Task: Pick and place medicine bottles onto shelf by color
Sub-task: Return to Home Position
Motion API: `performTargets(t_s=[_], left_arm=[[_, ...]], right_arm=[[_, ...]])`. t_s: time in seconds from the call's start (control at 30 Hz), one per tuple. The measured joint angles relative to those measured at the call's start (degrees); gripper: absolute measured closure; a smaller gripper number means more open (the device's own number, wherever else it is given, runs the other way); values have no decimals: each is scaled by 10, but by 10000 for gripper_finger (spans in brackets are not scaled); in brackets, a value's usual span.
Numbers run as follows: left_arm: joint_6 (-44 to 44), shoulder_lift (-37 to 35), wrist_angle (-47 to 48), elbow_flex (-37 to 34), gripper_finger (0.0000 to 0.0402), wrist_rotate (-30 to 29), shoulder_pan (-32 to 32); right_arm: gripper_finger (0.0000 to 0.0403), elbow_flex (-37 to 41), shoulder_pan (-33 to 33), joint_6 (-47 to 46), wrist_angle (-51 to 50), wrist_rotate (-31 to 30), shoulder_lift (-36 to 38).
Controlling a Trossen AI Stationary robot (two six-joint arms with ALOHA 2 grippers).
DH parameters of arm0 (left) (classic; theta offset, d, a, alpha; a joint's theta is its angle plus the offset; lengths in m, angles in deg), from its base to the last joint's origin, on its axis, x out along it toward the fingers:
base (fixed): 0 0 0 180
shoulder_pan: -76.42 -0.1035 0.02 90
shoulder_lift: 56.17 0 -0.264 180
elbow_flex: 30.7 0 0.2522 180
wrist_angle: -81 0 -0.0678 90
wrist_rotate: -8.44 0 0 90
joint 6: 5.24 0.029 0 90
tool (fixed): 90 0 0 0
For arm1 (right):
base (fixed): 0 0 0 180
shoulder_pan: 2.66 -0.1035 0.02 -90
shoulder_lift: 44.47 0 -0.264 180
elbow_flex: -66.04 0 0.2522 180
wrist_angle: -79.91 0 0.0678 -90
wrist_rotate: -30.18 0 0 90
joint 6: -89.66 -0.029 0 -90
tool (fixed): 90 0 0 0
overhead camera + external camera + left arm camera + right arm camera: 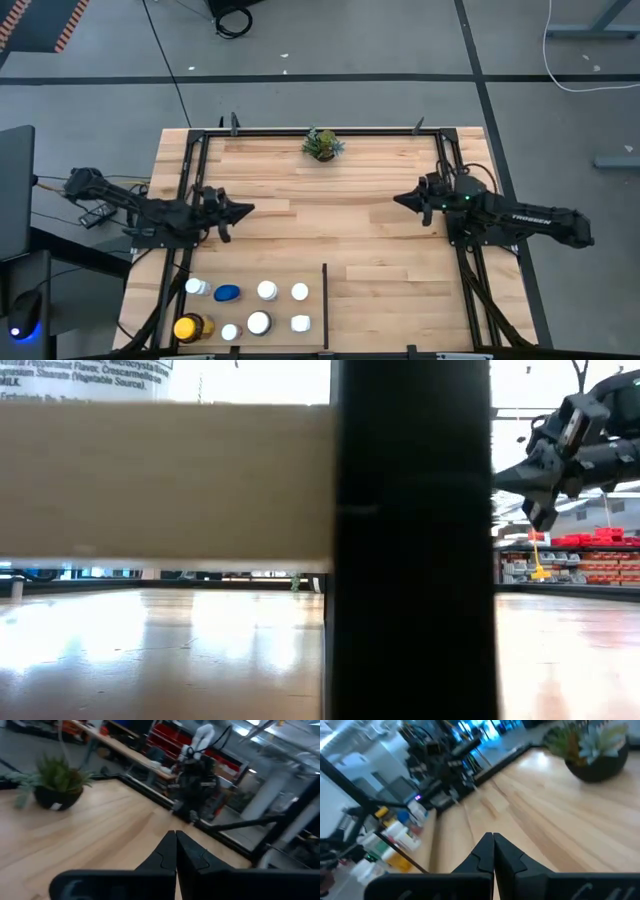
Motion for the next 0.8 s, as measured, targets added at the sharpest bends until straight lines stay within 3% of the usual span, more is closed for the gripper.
performTargets(t_s=[0.27,0.43,0.7,0.8], left_arm=[[15,-141,108,0,401,100,-31],[43,-213,157,0,401,128,-70],[58,-214,158,0,401,160,-96],[60,-214,168,0,399,145,-96]], right_arm=[[398,0,0,38,-6,-28,30],[398,0,5,60,-12,-63,31],[398,0,37,61,-3,-2,31],[398,-1,40,61,-2,18,30]])
